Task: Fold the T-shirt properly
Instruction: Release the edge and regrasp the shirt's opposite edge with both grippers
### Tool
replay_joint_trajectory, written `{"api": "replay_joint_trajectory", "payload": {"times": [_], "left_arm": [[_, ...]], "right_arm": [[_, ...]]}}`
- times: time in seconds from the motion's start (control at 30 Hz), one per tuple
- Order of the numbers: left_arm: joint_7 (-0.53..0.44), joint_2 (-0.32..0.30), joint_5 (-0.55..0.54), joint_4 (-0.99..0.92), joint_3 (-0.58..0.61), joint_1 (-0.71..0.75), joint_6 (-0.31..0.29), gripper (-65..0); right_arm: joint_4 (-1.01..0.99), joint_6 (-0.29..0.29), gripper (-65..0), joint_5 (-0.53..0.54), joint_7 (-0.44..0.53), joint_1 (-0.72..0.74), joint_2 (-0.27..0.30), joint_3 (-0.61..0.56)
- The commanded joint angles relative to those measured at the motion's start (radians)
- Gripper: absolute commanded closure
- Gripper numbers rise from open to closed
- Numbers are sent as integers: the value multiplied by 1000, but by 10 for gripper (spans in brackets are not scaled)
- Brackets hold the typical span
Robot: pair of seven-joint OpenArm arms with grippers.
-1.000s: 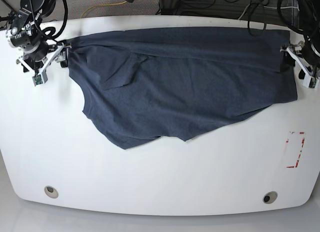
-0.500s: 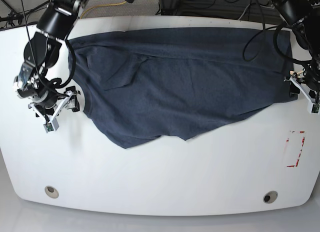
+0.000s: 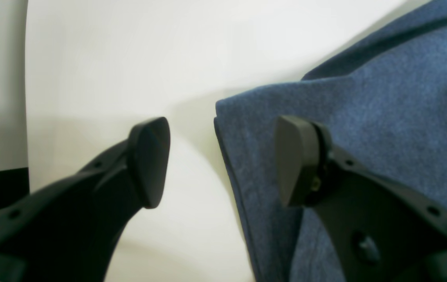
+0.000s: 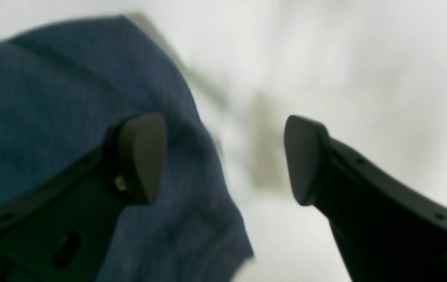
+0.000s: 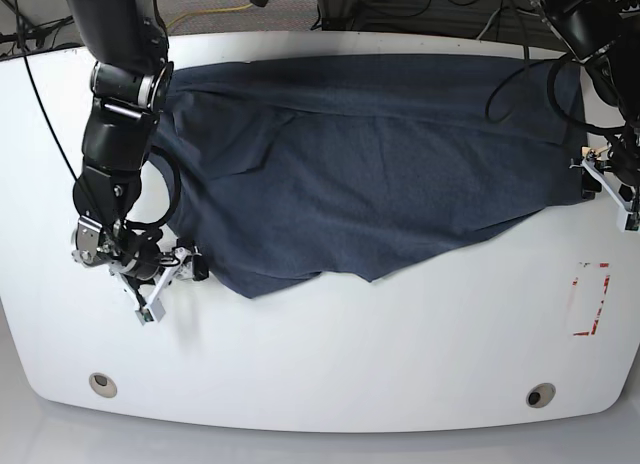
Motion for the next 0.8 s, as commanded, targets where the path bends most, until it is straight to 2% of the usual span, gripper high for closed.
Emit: {"api": "replay_joint_trajectory", "payload": {"times": [0.0, 0.17, 0.5, 0.63, 0.67, 0.77], "left_arm": [[-21, -20, -7, 16, -5, -6, 0, -386], [-21, -20, -9, 16, -5, 14, 0, -386], [-21, -20, -9, 14, -5, 17, 0, -386], [-21, -20, -7, 14, -5, 14, 0, -385], [-21, -20, -7, 16, -5, 14, 0, -385], [-21, -20, -7, 17, -5, 12, 0, -385]], "right_arm": [[-96, 4, -452, -12, 91, 78, 9, 0], [-243, 4, -452, -66, 192, 133, 0, 0], [-254, 4, -452, -77, 204, 138, -104, 0], [-261, 4, -444, -77, 259, 138, -133, 0], [-263, 4, -425, -77, 275, 138, -136, 0], [-263, 4, -290, -77, 287, 138, -144, 0]]}}
